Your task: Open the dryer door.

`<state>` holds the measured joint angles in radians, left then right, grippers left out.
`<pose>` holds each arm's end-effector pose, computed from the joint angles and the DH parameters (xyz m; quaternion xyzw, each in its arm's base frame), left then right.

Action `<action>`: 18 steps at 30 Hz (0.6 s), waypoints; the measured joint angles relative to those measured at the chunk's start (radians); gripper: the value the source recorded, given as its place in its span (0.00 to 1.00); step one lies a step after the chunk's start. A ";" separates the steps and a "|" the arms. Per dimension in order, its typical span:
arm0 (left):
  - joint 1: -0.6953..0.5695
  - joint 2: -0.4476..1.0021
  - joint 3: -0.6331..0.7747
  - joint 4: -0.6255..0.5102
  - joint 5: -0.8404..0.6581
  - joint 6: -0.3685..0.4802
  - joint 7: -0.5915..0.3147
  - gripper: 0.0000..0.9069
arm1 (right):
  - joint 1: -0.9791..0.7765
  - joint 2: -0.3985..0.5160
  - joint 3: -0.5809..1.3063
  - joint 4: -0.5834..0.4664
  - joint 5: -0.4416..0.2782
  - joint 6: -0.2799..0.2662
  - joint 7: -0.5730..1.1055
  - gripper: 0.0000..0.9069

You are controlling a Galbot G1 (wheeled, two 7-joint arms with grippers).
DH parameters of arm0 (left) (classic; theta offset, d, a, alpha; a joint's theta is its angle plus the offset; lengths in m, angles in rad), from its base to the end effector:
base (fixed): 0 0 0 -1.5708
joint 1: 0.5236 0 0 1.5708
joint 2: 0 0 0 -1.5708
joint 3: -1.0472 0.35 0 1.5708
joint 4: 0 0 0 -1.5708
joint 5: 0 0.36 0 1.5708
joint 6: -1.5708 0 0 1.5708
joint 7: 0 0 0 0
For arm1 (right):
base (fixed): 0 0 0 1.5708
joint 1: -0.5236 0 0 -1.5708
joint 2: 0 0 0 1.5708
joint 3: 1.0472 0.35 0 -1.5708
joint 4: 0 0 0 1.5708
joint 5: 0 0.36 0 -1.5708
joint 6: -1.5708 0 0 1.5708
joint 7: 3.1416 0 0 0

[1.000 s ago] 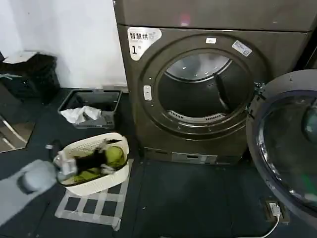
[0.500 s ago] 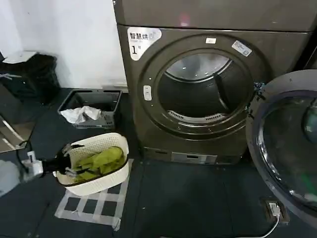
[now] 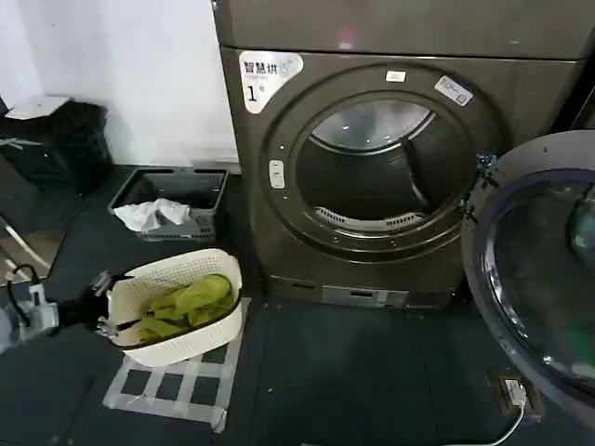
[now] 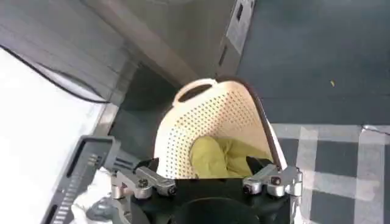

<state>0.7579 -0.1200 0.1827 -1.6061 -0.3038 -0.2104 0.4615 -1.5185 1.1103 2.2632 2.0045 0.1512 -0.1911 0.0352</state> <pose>0.3400 0.3069 -0.1828 -0.3979 -0.7590 -0.4873 0.1676 -0.0647 -0.3768 -0.0062 0.6390 0.6695 -0.3479 0.1496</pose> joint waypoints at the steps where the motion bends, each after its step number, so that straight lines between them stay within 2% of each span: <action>1: 0.002 0.002 0.000 0.000 -0.002 0.002 0.001 1.00 | 0.001 0.000 -0.001 0.000 0.000 0.000 0.000 1.00; 18: 0.004 0.005 0.062 0.055 -0.036 0.020 0.011 1.00 | 0.004 -0.005 0.001 0.011 -0.002 -0.002 -0.005 1.00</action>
<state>0.7616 -0.1149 0.2442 -1.5516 -0.3400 -0.1903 0.4722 -1.5146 1.1049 2.2642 2.0156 0.1490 -0.1931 0.0303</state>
